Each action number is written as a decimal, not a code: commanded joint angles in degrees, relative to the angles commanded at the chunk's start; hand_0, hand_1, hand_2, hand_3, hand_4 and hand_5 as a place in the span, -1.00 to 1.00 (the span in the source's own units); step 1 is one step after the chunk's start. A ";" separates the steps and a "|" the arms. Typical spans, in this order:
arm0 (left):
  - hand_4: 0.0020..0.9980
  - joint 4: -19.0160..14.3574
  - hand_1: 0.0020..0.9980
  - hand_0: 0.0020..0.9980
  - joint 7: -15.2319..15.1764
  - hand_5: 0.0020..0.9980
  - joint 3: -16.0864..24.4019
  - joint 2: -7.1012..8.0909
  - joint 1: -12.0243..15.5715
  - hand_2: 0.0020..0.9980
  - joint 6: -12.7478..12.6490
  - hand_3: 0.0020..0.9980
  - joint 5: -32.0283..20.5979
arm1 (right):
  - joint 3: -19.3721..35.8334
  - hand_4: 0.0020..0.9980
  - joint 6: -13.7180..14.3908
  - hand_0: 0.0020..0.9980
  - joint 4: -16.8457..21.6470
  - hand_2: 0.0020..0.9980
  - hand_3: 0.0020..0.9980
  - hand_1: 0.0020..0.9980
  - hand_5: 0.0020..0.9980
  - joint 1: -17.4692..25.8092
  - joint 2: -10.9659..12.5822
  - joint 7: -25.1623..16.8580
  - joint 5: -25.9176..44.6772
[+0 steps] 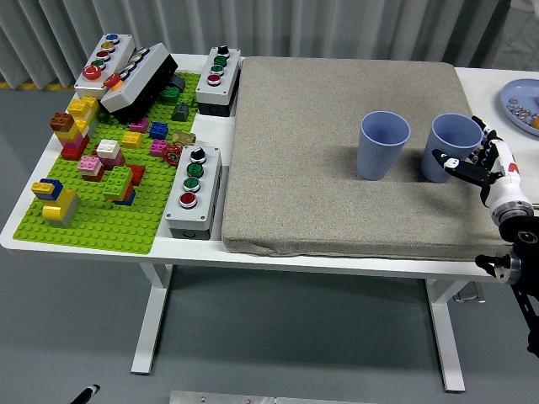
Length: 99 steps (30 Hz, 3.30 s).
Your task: Pick cup pour cup place
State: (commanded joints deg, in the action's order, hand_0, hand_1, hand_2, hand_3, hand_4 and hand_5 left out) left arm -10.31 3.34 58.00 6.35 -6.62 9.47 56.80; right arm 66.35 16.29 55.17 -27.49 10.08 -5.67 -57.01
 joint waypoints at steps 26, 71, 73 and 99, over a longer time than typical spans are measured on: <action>0.30 0.00 0.67 0.74 0.07 1.00 0.79 -0.02 0.08 0.80 -0.01 0.60 0.50 | 2.21 0.79 -1.14 0.88 3.06 0.98 0.99 0.78 -0.29 0.12 0.87 1.89 -2.66; 0.29 0.00 0.68 0.74 0.57 1.00 2.66 0.39 0.64 0.79 -0.08 0.59 1.56 | 2.72 0.76 -0.16 0.88 8.13 0.98 0.97 0.78 -0.30 0.96 2.10 4.10 -6.17; 0.29 0.00 0.68 0.74 0.54 1.00 2.56 0.39 0.54 0.79 -0.08 0.59 1.39 | 3.18 0.76 -0.21 0.88 8.27 0.98 0.97 0.78 -0.30 -0.11 2.74 4.61 -6.38; 0.29 0.00 0.67 0.75 0.31 1.00 0.79 0.77 -0.24 0.79 -0.15 0.59 -0.14 | 14.94 0.61 9.69 0.65 -4.47 0.45 0.49 0.49 1.00 -21.10 10.07 -2.91 14.11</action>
State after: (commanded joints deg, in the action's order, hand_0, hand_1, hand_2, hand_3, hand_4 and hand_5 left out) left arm -10.31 3.65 58.79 7.12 -6.86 9.31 56.66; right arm 81.28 25.98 50.70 -48.59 20.15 -8.58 -42.89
